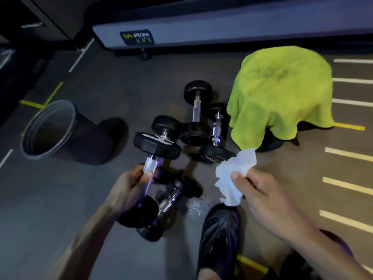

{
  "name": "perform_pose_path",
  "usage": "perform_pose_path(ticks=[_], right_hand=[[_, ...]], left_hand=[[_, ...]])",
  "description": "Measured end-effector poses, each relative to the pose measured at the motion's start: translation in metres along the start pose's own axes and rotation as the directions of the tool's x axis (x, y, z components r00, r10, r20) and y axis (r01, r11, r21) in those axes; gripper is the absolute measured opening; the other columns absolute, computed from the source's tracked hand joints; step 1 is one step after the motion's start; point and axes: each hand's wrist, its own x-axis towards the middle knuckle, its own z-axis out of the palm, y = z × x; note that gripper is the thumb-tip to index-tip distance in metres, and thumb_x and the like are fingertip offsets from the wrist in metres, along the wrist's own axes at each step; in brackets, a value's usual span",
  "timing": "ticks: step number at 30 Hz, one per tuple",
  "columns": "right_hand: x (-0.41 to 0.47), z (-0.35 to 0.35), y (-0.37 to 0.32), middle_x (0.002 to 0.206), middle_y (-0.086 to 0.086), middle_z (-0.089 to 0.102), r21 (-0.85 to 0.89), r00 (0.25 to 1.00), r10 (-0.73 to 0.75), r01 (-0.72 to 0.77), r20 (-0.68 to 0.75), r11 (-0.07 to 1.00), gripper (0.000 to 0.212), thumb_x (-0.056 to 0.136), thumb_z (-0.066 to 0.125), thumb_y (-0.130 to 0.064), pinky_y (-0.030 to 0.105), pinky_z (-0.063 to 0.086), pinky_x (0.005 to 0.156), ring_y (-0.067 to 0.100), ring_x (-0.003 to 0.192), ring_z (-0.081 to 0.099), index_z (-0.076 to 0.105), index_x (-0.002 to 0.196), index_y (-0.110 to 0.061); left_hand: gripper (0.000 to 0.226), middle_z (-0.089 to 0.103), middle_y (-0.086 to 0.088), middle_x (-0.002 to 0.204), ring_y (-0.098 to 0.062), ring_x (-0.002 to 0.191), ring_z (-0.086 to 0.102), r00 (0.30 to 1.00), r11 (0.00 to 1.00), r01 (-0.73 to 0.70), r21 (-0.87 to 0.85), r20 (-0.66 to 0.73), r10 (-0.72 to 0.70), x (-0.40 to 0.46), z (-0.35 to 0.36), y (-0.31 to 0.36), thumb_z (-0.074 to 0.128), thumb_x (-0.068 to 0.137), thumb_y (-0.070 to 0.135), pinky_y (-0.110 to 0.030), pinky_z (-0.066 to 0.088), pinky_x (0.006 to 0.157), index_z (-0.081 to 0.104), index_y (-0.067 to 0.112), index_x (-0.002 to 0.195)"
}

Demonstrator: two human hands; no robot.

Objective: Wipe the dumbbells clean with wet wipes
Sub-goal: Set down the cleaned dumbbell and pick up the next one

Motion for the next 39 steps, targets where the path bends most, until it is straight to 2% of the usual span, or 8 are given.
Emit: perform_pose_path(ticks=[4,10,13,18,24,31,36,39], right_hand=[[0.001,0.009,0.005,0.059,-0.012,0.031,-0.055,0.998,0.007,-0.003,0.063,0.998,0.047,0.098,0.05,-0.049,0.038,0.029,0.06,0.01,0.058,0.031,0.038,0.071,-0.012],[0.007,0.015,0.006,0.058,-0.013,0.029,-0.045,0.996,0.016,-0.012,0.091,0.999,0.044,0.104,0.053,-0.039,0.037,0.028,0.06,0.008,0.056,0.028,0.037,0.07,-0.015],[0.007,0.015,0.007,0.055,-0.012,0.029,-0.035,0.993,0.033,-0.029,0.113,0.999,0.045,0.104,0.053,-0.038,0.034,0.026,0.058,0.007,0.054,0.027,0.035,0.069,-0.017],[0.01,0.016,0.013,0.06,-0.011,0.028,-0.049,0.994,0.035,-0.03,0.103,0.998,0.045,0.101,0.052,-0.044,0.039,0.029,0.06,0.011,0.058,0.028,0.036,0.07,-0.016],[0.016,0.018,0.011,0.056,-0.011,0.032,-0.079,0.992,0.032,-0.022,0.125,0.997,0.046,0.102,0.053,-0.044,0.039,0.031,0.06,0.01,0.057,0.03,0.036,0.069,-0.018],[0.018,0.017,0.012,0.055,-0.01,0.032,-0.105,0.989,0.059,-0.045,0.133,0.993,0.046,0.102,0.053,-0.045,0.038,0.03,0.059,0.009,0.056,0.028,0.036,0.069,-0.018],[0.014,0.018,0.011,0.054,-0.011,0.031,-0.112,0.983,0.086,-0.069,0.16,0.991,0.047,0.103,0.053,-0.043,0.034,0.027,0.057,0.009,0.054,0.028,0.034,0.069,-0.017],[0.014,0.018,0.012,0.054,-0.012,0.032,-0.091,0.983,0.087,-0.073,0.16,0.993,0.048,0.104,0.054,-0.04,0.035,0.028,0.057,0.008,0.054,0.028,0.033,0.068,-0.018]], left_hand=[[0.057,0.059,0.0,0.068,-0.024,0.064,0.056,0.994,0.983,-0.003,0.185,0.109,-0.017,-0.007,0.007,-0.007,0.037,0.087,0.073,-0.046,0.048,0.066,0.054,0.019,0.085],[0.035,0.052,0.007,0.069,-0.013,0.062,0.051,0.976,0.976,-0.044,0.212,0.218,-0.003,0.001,0.031,-0.004,0.054,0.104,0.05,-0.03,0.041,0.062,0.047,0.026,0.079],[0.037,0.052,0.004,0.07,-0.02,0.065,0.05,0.971,0.966,-0.023,0.256,0.235,-0.039,0.014,0.032,-0.008,0.056,0.105,0.045,-0.035,0.036,0.064,0.045,0.023,0.078],[0.028,0.069,-0.006,0.093,-0.036,0.097,0.064,0.983,0.904,-0.052,0.424,0.184,-0.03,0.032,0.021,-0.007,0.053,0.106,0.045,-0.035,0.034,0.079,0.063,0.019,0.104],[0.035,0.073,-0.008,0.12,-0.035,0.118,0.063,0.974,0.814,-0.028,0.58,0.198,-0.107,0.036,0.032,-0.009,0.045,0.107,0.051,-0.039,0.039,0.101,0.059,0.025,0.126],[0.024,0.064,-0.001,0.099,-0.032,0.107,0.063,0.953,0.891,0.033,0.453,0.255,-0.164,0.027,0.05,-0.013,0.052,0.106,0.047,-0.037,0.038,0.08,0.05,0.026,0.094],[0.039,0.051,0.009,0.069,-0.017,0.073,0.057,0.939,0.952,0.003,0.308,0.328,-0.108,0.021,0.056,-0.028,0.053,0.102,0.054,-0.033,0.037,0.067,0.05,0.022,0.08],[0.035,0.054,0.009,0.071,-0.024,0.081,0.063,0.944,0.946,0.001,0.325,0.312,-0.108,0.022,0.062,-0.026,0.056,0.105,0.046,-0.034,0.037,0.069,0.049,0.023,0.08]])
